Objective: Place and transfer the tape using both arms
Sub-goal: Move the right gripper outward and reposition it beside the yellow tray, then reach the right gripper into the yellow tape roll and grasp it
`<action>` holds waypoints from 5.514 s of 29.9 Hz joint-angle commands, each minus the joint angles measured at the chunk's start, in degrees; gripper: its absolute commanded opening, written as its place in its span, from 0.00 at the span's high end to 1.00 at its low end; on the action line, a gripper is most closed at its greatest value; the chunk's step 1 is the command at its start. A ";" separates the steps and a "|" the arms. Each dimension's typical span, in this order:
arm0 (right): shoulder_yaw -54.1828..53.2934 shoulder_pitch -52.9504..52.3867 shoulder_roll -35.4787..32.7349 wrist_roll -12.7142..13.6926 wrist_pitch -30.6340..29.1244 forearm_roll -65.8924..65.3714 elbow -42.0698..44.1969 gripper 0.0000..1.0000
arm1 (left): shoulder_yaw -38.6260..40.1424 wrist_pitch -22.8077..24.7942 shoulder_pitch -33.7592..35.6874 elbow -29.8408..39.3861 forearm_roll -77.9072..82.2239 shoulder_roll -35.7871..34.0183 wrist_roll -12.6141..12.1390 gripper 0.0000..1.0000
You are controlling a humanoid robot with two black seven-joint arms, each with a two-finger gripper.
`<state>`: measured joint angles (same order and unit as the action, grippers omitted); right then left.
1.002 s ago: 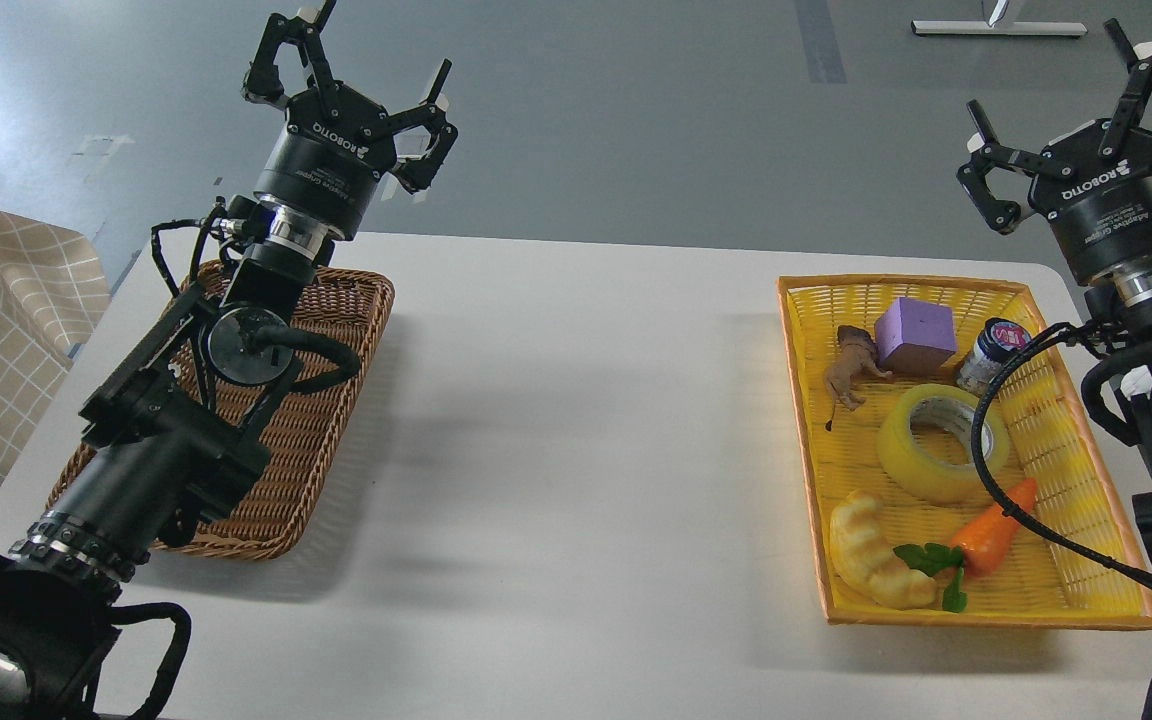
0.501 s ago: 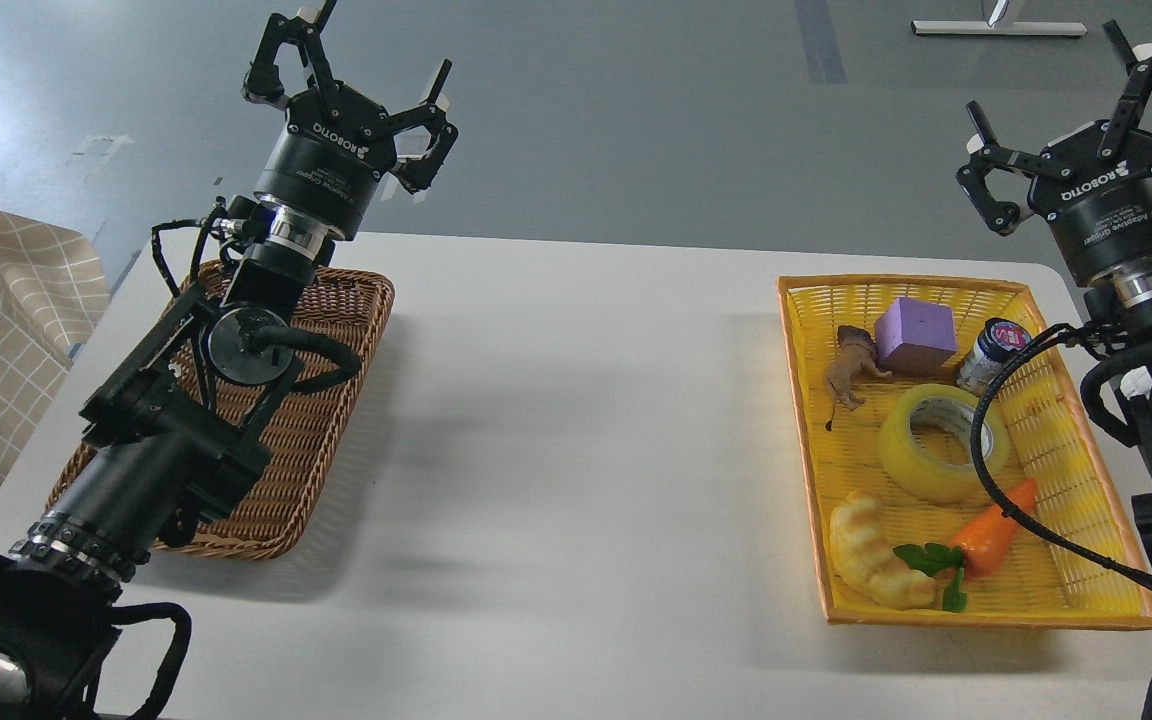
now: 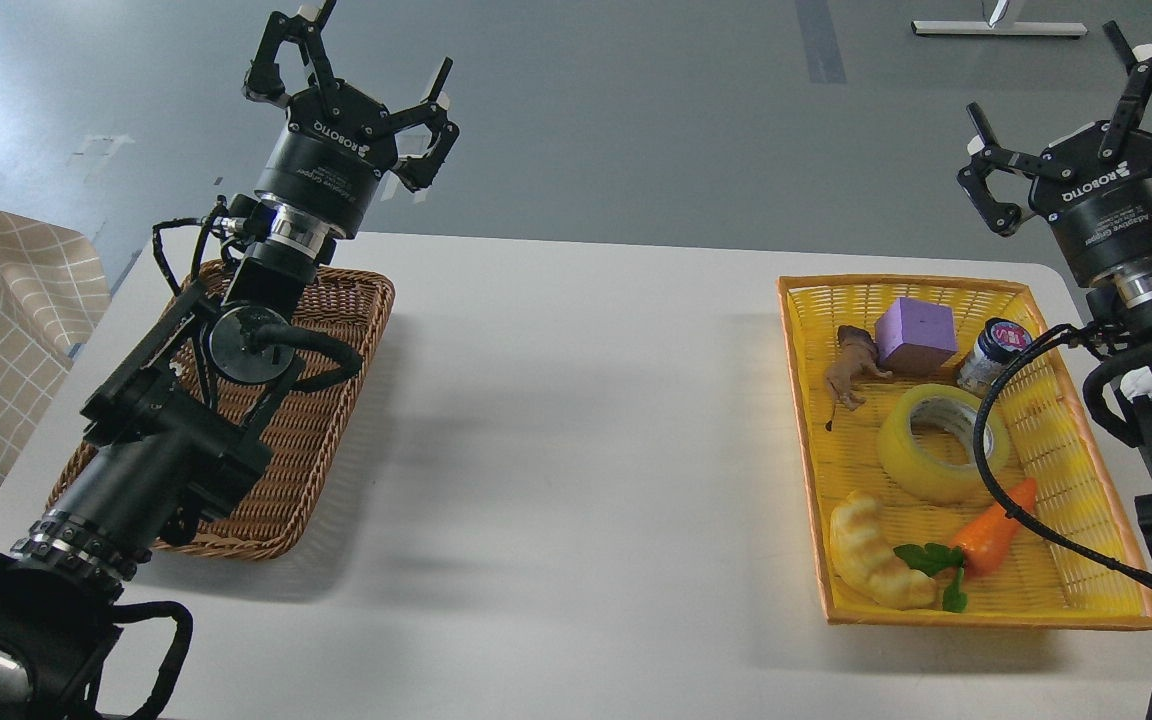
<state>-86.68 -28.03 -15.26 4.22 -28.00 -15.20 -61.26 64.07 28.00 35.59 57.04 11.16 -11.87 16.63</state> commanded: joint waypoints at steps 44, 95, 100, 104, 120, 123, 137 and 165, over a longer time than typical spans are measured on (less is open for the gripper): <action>10.39 -3.53 -28.49 -0.70 0.00 -51.85 -5.79 0.00 | 0.09 0.00 0.10 0.00 -0.09 1.50 0.07 0.02; 26.12 3.68 -35.37 -0.88 0.00 -87.19 -17.14 0.02 | 0.09 0.00 -0.34 0.09 -0.09 0.44 -0.02 0.02; 29.28 3.77 -32.11 -0.79 0.00 -91.59 -16.52 0.02 | 0.17 0.00 -0.34 0.09 -0.09 0.44 -0.02 0.02; 31.56 3.77 -30.53 -0.79 0.00 -91.94 -14.77 0.02 | 0.26 0.00 -0.34 0.09 -0.09 0.44 0.07 0.02; 37.37 3.77 -28.86 -0.79 0.00 -94.65 -14.33 0.13 | 0.79 0.00 -0.43 0.00 -0.18 0.36 0.07 0.02; 37.72 3.77 -28.33 -0.79 0.00 -95.37 -14.24 0.13 | 0.88 0.00 -0.43 0.00 -0.09 0.36 0.07 0.02; 39.12 3.59 -25.69 -0.88 0.00 -95.46 -10.02 0.33 | 0.88 0.00 -0.43 0.09 -0.18 0.44 0.07 0.02; 38.88 -3.62 -37.28 -0.97 0.00 -91.51 -22.48 1.00 | 0.97 0.00 -0.52 0.00 -0.18 0.62 0.07 0.02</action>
<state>-45.62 -31.40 -48.88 3.28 -28.00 -108.71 -78.86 65.04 28.00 35.07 57.09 11.00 -11.32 16.71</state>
